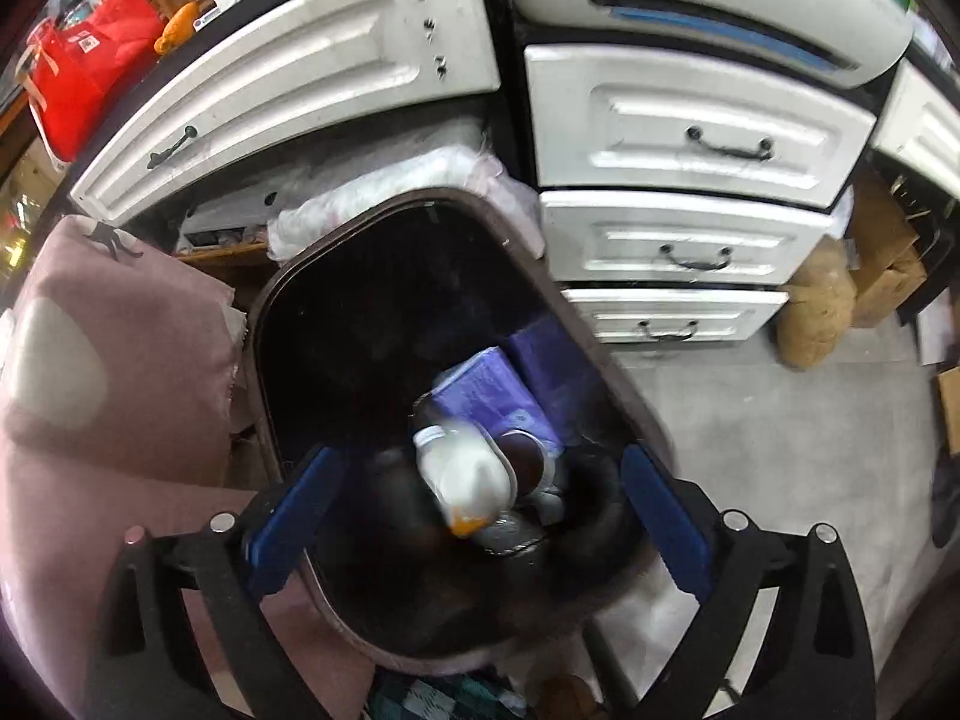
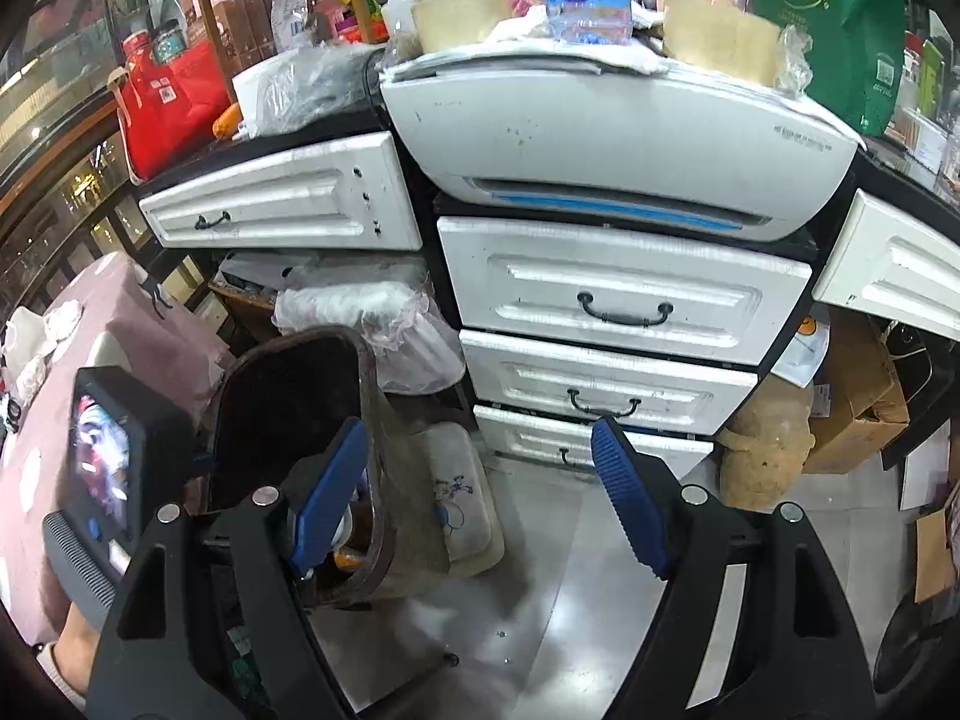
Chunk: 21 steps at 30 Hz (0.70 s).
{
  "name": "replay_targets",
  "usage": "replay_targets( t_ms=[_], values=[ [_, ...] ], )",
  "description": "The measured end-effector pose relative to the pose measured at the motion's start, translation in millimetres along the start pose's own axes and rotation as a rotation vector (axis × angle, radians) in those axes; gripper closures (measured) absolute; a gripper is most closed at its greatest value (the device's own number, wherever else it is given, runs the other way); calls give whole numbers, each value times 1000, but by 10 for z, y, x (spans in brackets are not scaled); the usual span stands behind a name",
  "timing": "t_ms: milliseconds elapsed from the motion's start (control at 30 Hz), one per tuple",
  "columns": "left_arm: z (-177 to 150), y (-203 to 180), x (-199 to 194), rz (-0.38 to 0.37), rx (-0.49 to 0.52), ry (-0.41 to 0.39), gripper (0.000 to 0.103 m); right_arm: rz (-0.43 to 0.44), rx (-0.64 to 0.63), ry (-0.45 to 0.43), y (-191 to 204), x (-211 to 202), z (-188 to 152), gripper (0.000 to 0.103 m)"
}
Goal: Collect trash
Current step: 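Lower the red cup into the bin and open the left gripper, then move the left gripper back to the table and grasp the green carton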
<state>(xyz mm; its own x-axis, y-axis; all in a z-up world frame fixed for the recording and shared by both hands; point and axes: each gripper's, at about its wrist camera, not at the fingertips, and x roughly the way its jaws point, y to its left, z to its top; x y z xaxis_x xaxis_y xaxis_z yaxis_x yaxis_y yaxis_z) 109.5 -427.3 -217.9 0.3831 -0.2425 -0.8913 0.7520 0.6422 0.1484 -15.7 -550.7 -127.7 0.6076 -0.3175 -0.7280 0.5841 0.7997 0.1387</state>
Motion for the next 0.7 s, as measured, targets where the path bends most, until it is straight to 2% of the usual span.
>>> replay_targets(
  t_ms=[167, 300, 433, 567, 700],
  values=[
    [-55, 184, -513, -66, -84, -71, 6, 8, 0, -37, 33, -94, 101, 22],
    [-135, 322, -978, -94, -111, -145, 6, 37, -22, -62, 197, -149, 151, 19],
    [-283, 530, -1449, -38, -128, -239, 6, 82, -59, -82, 437, -203, 194, 18],
    [-440, 806, -1756, 9, -165, -284, 6, 143, -99, -100, 714, -257, 215, 16],
    [-631, 1121, -2048, 86, -209, -342, 6, 222, -169, -98, 1128, -285, 197, 15]
  ],
)
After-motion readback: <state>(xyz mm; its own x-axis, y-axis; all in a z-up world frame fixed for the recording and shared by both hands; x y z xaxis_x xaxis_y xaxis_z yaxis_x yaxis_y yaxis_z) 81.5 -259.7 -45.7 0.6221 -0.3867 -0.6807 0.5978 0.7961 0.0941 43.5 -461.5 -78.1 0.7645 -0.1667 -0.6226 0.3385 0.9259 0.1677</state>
